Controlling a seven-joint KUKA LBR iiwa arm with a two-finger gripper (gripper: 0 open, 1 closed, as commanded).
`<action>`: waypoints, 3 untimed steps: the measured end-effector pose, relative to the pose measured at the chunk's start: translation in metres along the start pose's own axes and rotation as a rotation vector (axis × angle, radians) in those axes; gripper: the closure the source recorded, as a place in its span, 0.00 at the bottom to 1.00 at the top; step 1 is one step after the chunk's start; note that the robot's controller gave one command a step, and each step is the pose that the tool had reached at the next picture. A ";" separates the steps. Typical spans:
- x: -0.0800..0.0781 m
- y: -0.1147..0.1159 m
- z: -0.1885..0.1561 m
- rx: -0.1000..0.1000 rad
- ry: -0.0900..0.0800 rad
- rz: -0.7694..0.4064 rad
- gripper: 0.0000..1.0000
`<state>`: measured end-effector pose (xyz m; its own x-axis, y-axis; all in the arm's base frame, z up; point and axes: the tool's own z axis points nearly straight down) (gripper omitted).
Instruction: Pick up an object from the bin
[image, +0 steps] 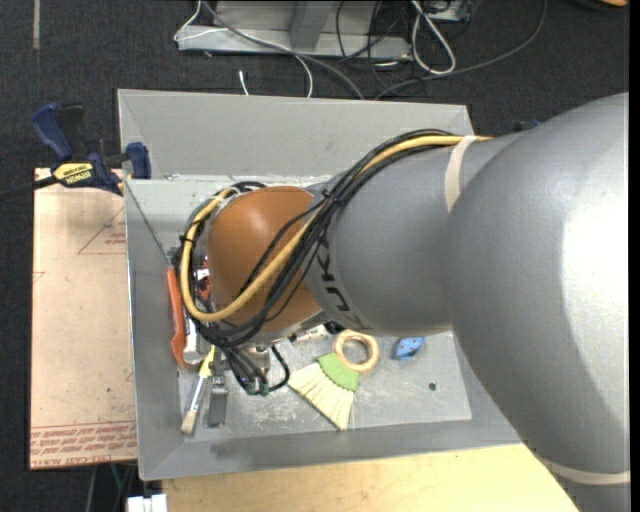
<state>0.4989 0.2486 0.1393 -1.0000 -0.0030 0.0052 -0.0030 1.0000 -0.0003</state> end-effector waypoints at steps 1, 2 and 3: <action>-0.002 -0.001 -0.002 -0.001 -0.004 0.003 0.00; -0.004 -0.048 0.026 -0.004 -0.008 -0.231 0.00; -0.003 -0.101 0.053 -0.002 -0.004 -0.168 0.00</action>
Offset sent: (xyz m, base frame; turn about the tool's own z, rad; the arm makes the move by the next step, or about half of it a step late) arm 0.0091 -0.1288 -0.0693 -0.5420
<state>0.5015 0.1472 0.0860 -0.9854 -0.1700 0.0011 -0.1700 0.9854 0.0019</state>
